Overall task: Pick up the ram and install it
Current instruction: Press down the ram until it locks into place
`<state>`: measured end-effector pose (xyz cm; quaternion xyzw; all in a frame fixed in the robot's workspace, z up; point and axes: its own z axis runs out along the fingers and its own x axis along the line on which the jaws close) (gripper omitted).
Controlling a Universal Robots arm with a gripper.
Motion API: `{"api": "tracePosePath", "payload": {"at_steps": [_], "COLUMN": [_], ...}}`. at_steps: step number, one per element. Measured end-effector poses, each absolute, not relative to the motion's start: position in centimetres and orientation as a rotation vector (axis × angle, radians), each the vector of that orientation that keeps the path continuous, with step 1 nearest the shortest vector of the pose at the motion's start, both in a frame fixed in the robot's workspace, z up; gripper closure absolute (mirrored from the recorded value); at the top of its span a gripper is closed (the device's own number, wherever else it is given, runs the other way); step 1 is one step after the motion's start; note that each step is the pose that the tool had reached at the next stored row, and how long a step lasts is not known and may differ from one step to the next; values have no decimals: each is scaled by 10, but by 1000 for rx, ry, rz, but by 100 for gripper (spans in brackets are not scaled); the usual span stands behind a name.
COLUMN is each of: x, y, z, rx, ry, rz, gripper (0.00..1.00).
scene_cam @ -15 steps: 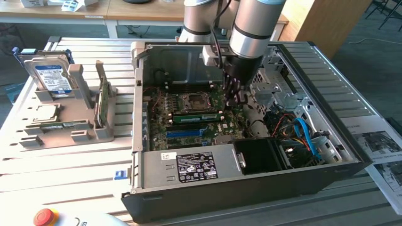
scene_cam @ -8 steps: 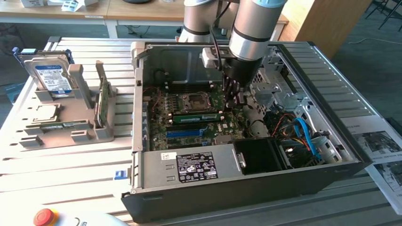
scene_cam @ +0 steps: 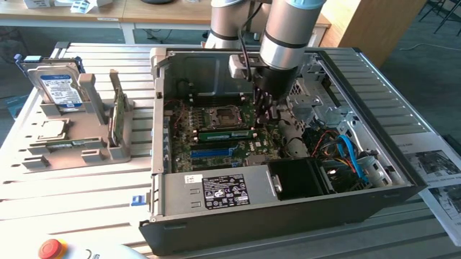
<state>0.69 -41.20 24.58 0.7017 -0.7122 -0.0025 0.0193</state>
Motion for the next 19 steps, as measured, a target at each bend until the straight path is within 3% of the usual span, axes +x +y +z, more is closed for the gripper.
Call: {"api": "tracePosePath", "payload": {"at_steps": [19], "x": [-2], "y": [-409], "z": [236], "rx": [2178], "ry": [-2210], "rz": [-8], "gripper": [90]}}
